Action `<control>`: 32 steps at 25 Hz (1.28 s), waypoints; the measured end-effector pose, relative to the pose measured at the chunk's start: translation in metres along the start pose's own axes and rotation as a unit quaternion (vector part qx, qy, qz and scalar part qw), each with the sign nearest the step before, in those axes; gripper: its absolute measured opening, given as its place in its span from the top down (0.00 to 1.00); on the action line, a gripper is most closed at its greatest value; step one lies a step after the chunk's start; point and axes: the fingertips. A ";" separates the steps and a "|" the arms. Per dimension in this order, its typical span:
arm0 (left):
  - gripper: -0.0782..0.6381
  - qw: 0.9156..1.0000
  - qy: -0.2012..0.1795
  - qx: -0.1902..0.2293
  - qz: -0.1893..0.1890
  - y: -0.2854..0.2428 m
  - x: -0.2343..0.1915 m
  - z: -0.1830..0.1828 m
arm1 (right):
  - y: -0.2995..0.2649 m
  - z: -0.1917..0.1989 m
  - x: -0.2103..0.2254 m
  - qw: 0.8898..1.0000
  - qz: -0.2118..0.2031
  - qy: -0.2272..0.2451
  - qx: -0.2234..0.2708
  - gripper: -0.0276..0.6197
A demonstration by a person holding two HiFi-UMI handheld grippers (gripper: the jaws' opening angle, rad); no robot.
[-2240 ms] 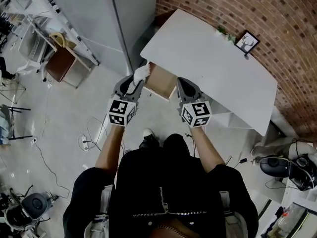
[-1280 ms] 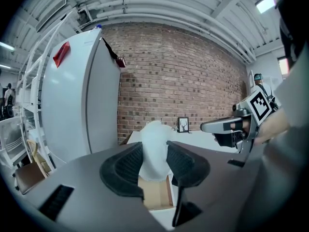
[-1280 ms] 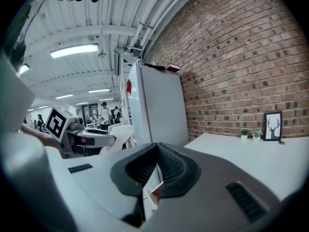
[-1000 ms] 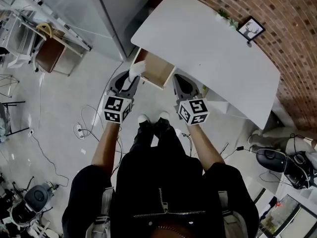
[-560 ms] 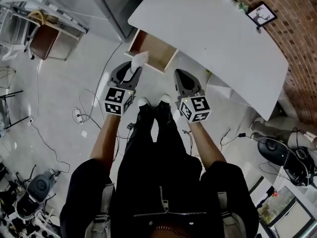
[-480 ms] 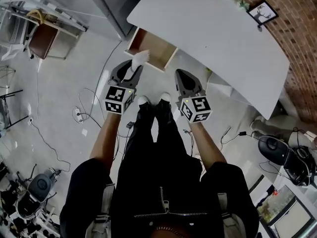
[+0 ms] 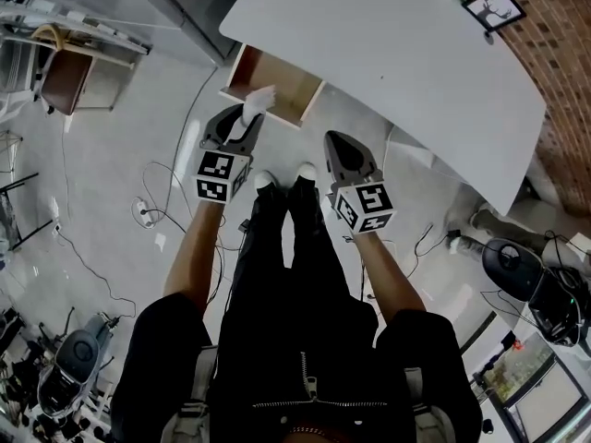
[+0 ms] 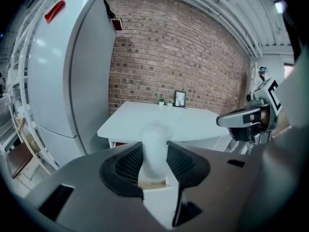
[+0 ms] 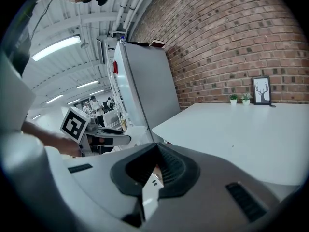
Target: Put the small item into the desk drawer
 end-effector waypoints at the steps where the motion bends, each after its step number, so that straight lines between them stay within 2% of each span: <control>1: 0.67 1.000 -0.001 -0.003 0.001 -0.004 -0.001 0.003 | -0.002 0.001 0.002 1.000 0.000 0.000 -0.001 0.96; 11: 0.67 0.998 -0.017 -0.046 0.028 -0.046 -0.017 0.050 | -0.015 0.030 0.012 1.000 0.005 -0.015 -0.018 0.96; 18: 0.67 0.995 -0.049 -0.077 0.049 -0.070 -0.023 0.080 | -0.017 0.053 0.023 0.999 0.012 -0.024 -0.033 0.95; 26: 0.67 0.987 -0.077 -0.125 0.069 -0.108 -0.038 0.124 | -0.019 0.079 0.021 0.998 0.019 -0.038 -0.054 0.95; 32: 0.67 0.975 -0.120 -0.162 0.094 -0.130 -0.048 0.151 | -0.017 0.089 0.030 0.997 0.030 -0.039 -0.065 0.95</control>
Point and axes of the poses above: the fingertips, and each gripper's own axes: y backward along the fingers, x to its right, z out of its underside, and after that the axes turned 12 degrees about x, right-handed
